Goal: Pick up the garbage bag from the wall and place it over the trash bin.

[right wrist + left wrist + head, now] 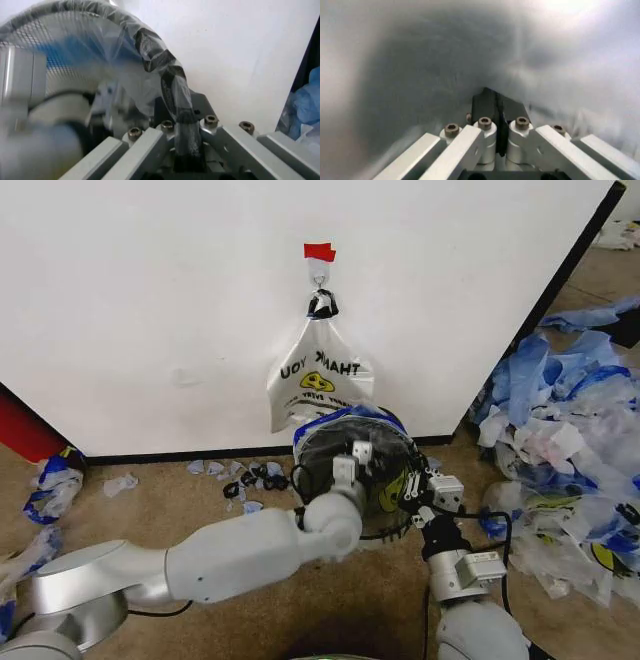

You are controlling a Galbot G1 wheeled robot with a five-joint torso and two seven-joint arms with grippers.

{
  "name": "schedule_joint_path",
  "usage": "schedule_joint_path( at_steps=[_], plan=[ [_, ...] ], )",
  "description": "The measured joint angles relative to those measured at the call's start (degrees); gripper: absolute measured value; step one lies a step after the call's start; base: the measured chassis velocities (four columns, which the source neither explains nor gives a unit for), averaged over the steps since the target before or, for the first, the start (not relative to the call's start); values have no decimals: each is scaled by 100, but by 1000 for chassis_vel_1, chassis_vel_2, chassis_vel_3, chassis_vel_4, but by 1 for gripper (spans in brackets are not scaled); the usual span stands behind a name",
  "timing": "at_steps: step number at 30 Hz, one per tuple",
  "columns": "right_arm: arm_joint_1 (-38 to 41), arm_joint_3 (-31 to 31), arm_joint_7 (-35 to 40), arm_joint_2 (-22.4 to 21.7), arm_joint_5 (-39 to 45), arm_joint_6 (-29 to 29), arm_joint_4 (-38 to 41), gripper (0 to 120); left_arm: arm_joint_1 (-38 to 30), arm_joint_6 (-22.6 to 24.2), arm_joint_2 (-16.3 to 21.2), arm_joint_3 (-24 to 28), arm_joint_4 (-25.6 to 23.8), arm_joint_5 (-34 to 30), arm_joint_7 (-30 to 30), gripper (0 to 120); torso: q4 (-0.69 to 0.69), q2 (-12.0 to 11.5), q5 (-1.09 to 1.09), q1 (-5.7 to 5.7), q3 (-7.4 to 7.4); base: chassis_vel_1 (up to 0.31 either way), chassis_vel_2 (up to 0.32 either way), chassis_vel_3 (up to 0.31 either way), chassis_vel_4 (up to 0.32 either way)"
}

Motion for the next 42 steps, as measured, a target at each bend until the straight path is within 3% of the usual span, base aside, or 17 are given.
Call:
schedule_joint_path(
  at_steps=[12, 30, 42],
  plan=[
    [81, -81, -24, 65, 2, -14, -112, 0, 305, 112, 350, -49, -551, -126, -84, 0, 1, 0, -1, 0, 0, 0, 0, 0, 0],
    [29, -30, 99, 125, 285, -113, -133, 0, 217, 165, 380, 295, -833, -189, -158, 0, 0, 0, 0, 0, 0, 0, 0, 0, 0],
    [477, 111, 759, 204, 2168, -451, -149, 0, -34, 303, 858, 413, -1555, -502, -341, 0, 1, 0, -1, 0, 0, 0, 0, 0, 0]
  ],
)
